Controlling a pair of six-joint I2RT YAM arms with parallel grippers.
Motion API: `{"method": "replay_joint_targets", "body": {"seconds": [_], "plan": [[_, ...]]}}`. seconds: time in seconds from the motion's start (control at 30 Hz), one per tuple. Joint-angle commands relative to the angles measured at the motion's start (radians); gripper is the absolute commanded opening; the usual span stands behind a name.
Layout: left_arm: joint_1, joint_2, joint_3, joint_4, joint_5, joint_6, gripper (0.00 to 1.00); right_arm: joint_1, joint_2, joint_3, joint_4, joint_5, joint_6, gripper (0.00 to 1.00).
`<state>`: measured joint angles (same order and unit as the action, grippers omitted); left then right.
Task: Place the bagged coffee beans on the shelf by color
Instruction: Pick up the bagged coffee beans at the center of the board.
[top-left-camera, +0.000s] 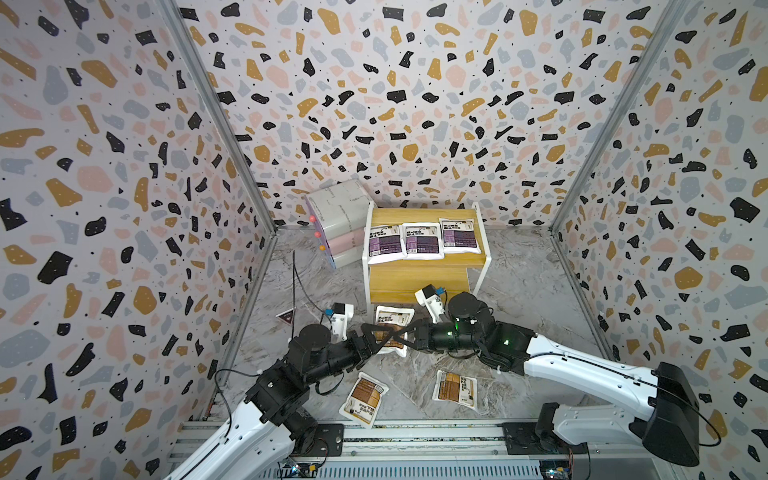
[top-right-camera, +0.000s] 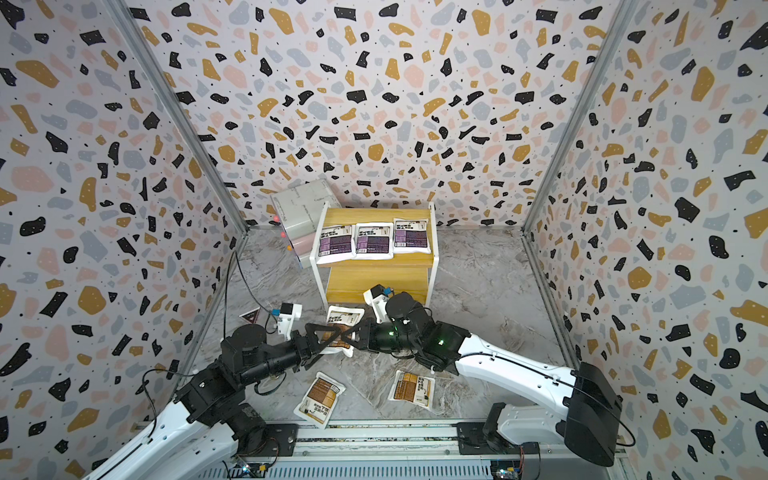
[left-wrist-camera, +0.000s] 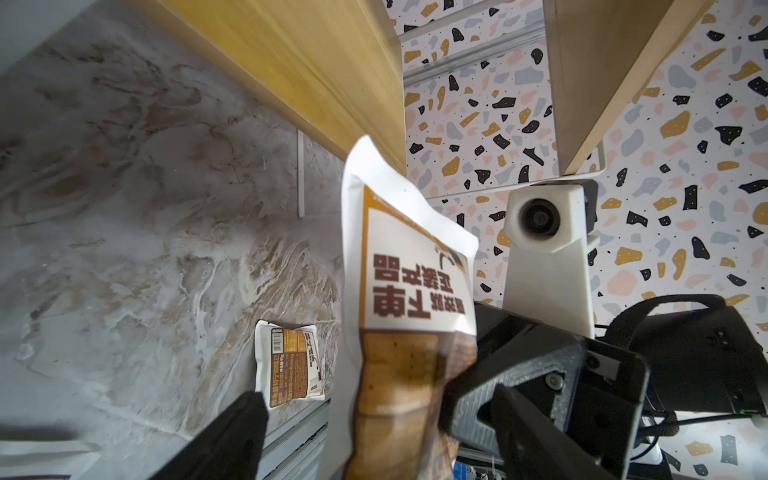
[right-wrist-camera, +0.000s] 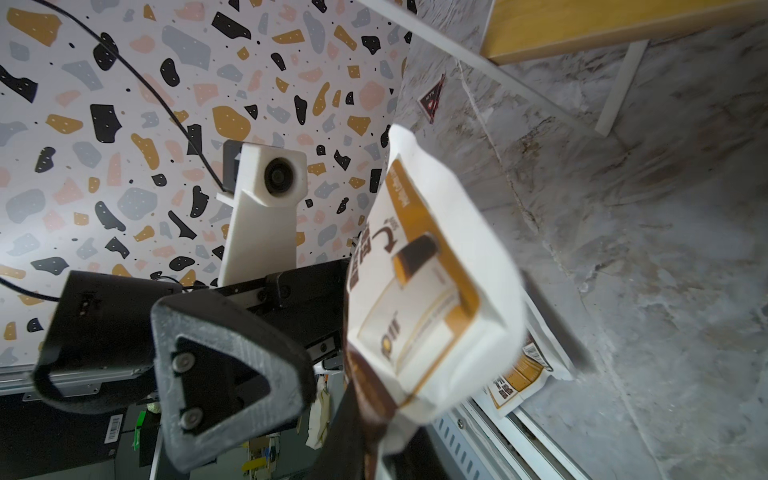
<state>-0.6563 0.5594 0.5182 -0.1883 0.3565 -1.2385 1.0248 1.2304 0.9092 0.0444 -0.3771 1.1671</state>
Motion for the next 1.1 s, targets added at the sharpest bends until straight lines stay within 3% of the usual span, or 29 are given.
{"method": "replay_joint_targets", "body": {"seconds": [0.0, 0.17, 0.23, 0.33, 0.53, 0.7, 1.07], "plan": [[0.021, 0.011, -0.021, 0.151, 0.042, -0.019, 0.76, 0.000, -0.024, 0.031, 0.031, -0.009, 0.013, 0.14], [0.040, 0.016, -0.032, 0.182, 0.056, -0.030, 0.53, 0.000, -0.017, 0.020, 0.036, -0.014, 0.022, 0.18], [0.044, 0.023, -0.032, 0.188, 0.061, -0.033, 0.44, -0.002, -0.017, 0.022, 0.031, -0.015, 0.019, 0.22], [0.049, 0.032, -0.029, 0.192, 0.061, -0.032, 0.39, -0.005, -0.022, 0.021, 0.021, -0.015, 0.018, 0.34], [0.057, 0.070, -0.008, 0.200, 0.034, -0.021, 0.37, -0.008, -0.087, -0.042, 0.045, 0.045, 0.075, 0.44], [0.057, 0.106, 0.027, 0.191, 0.010, 0.005, 0.37, 0.000, -0.106, -0.130, 0.209, 0.080, 0.200, 0.44], [0.063, 0.107, 0.034, 0.184, 0.004, 0.017, 0.37, 0.046, -0.008, -0.138, 0.382, 0.120, 0.303, 0.37]]}}
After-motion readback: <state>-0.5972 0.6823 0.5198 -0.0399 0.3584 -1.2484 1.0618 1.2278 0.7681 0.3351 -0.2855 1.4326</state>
